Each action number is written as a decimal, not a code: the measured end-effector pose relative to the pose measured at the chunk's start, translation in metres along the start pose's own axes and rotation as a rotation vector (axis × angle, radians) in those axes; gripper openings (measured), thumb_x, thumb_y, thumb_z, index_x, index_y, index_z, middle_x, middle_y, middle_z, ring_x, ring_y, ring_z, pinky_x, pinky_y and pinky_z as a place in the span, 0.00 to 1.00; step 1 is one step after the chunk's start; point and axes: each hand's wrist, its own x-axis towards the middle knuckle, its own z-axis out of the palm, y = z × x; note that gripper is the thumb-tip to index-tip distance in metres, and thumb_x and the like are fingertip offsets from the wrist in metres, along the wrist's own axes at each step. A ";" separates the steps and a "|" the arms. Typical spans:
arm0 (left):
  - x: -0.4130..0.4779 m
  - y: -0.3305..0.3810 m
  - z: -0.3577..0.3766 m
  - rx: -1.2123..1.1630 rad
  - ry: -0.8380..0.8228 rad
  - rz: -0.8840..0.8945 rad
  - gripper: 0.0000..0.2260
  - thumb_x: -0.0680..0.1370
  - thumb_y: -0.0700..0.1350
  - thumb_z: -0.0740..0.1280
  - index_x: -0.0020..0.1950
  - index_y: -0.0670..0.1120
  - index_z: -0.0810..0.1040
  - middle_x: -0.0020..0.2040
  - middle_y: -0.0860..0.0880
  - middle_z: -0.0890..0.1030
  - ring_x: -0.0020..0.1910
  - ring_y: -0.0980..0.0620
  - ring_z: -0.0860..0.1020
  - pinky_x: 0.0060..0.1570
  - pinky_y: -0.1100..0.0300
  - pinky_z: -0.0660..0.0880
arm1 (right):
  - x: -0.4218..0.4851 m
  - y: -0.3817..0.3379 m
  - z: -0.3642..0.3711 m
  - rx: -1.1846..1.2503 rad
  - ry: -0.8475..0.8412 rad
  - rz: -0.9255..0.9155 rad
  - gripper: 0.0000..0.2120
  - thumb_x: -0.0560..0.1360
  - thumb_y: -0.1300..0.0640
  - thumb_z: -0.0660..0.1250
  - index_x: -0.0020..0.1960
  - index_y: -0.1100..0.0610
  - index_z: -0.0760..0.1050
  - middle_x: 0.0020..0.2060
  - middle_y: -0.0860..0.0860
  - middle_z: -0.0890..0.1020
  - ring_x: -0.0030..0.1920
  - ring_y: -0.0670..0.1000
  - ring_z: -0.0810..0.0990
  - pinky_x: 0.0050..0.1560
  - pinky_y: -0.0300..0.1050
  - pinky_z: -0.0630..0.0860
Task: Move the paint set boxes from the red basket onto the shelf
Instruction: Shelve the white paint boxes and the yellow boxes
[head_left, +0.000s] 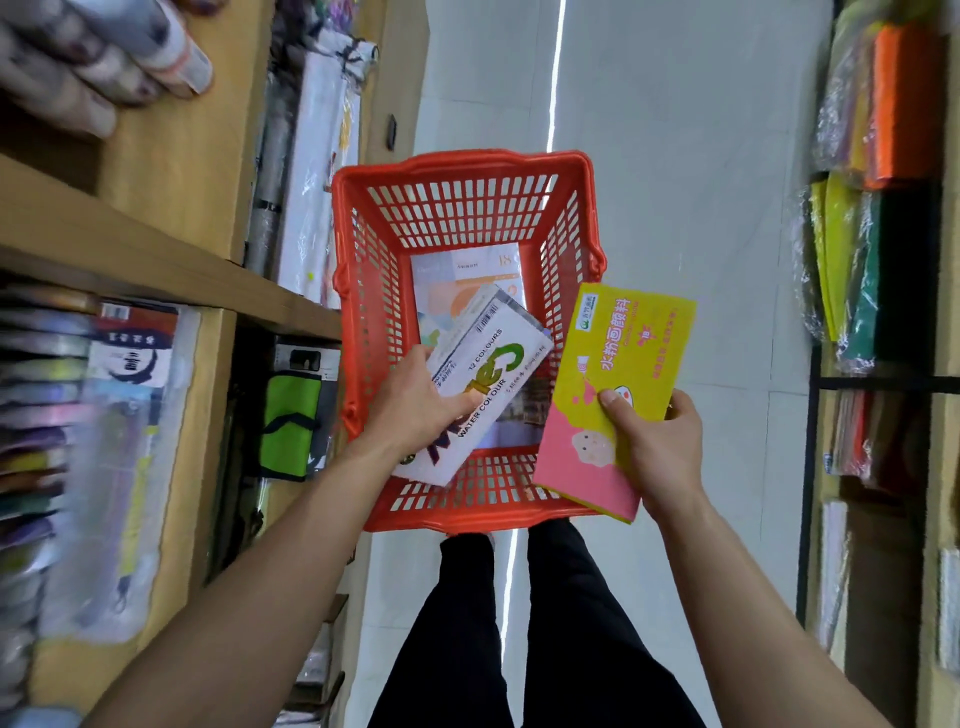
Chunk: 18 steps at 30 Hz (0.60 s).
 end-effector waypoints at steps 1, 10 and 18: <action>-0.007 0.005 -0.006 -0.059 0.017 -0.024 0.26 0.67 0.54 0.80 0.56 0.54 0.68 0.43 0.57 0.80 0.30 0.68 0.80 0.20 0.71 0.70 | -0.002 -0.003 0.000 -0.025 0.015 -0.002 0.25 0.62 0.43 0.82 0.53 0.51 0.79 0.47 0.48 0.88 0.45 0.52 0.88 0.51 0.59 0.84; -0.108 0.037 -0.074 -0.265 0.257 -0.129 0.29 0.65 0.58 0.80 0.59 0.55 0.72 0.48 0.60 0.82 0.46 0.61 0.82 0.43 0.60 0.77 | -0.041 -0.072 0.000 -0.095 -0.117 -0.126 0.24 0.61 0.41 0.81 0.51 0.50 0.78 0.45 0.46 0.88 0.42 0.48 0.88 0.48 0.57 0.85; -0.262 0.068 -0.136 -0.516 0.591 -0.170 0.31 0.57 0.65 0.77 0.56 0.58 0.76 0.46 0.63 0.85 0.43 0.66 0.83 0.43 0.64 0.76 | -0.124 -0.181 0.034 -0.122 -0.577 -0.358 0.23 0.65 0.49 0.82 0.57 0.53 0.81 0.47 0.49 0.89 0.44 0.51 0.89 0.43 0.51 0.84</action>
